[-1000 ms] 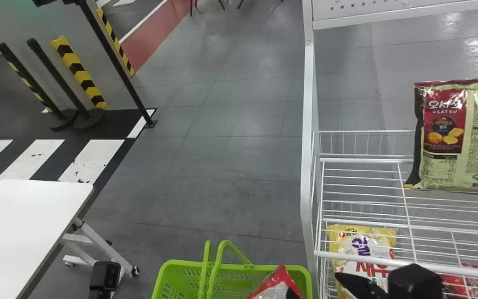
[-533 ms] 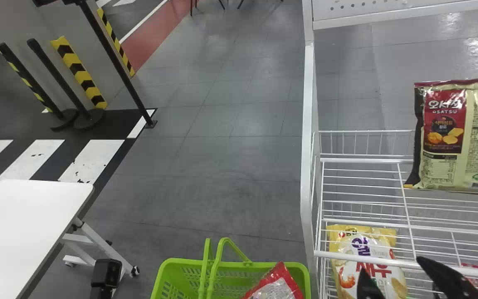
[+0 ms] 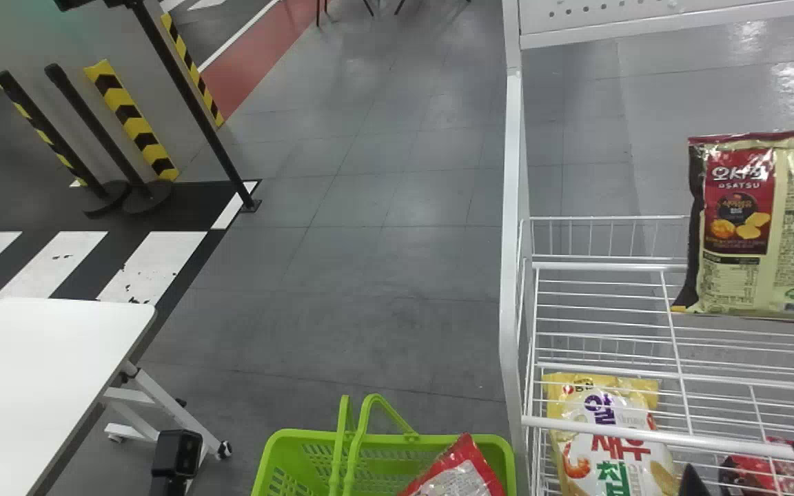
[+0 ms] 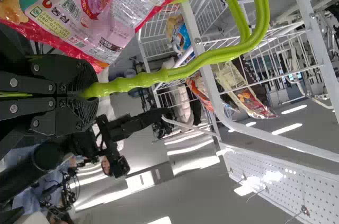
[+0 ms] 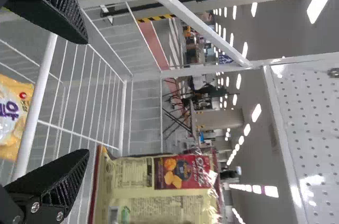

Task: Hold basket handle with left hand then pick Jagalchi snack with right hand and place into basket

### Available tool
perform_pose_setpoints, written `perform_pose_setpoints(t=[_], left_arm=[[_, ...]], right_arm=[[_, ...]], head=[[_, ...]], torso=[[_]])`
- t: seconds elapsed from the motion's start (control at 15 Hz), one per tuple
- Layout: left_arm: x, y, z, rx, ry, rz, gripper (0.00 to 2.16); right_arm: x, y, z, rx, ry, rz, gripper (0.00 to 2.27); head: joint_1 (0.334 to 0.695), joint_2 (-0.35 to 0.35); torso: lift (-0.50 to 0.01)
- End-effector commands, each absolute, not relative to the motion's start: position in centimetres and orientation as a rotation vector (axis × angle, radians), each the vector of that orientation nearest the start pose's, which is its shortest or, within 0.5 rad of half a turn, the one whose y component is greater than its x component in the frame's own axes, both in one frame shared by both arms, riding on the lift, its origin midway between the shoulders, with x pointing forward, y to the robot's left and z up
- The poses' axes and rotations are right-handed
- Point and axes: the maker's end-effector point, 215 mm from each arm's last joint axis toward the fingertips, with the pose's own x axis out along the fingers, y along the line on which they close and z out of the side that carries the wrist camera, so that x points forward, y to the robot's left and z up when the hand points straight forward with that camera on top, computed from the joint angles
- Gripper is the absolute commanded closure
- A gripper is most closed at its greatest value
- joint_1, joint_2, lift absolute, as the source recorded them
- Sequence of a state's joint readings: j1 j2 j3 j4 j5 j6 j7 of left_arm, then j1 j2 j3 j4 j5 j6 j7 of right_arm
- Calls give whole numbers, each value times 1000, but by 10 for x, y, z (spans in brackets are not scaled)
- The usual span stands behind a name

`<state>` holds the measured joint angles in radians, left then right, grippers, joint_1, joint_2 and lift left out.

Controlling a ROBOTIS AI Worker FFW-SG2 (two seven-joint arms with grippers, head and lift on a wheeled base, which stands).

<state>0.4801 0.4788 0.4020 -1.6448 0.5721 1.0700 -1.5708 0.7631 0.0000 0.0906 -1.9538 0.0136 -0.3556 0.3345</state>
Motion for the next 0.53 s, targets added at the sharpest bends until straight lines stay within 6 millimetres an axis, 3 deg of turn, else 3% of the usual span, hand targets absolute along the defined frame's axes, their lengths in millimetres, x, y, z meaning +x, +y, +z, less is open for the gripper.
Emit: perform_pose_setpoints(t=[0.0,0.2,0.47], left_arm=[[224,285,-422,-1082,813,-1057,2145],[225,285,-421,-1081,812,-1058,2145],[224,285,-423,-1071,818,-1057,2145]], right_arm=[[314,-136,-374,1,-53,370,76],[303,-154,-392,-28,-25,363,76],[299,-160,-403,-31,-4,367,76]], head=[[695,350],[695,330],[695,295]], torso=[[-9],[-9],[-9]])
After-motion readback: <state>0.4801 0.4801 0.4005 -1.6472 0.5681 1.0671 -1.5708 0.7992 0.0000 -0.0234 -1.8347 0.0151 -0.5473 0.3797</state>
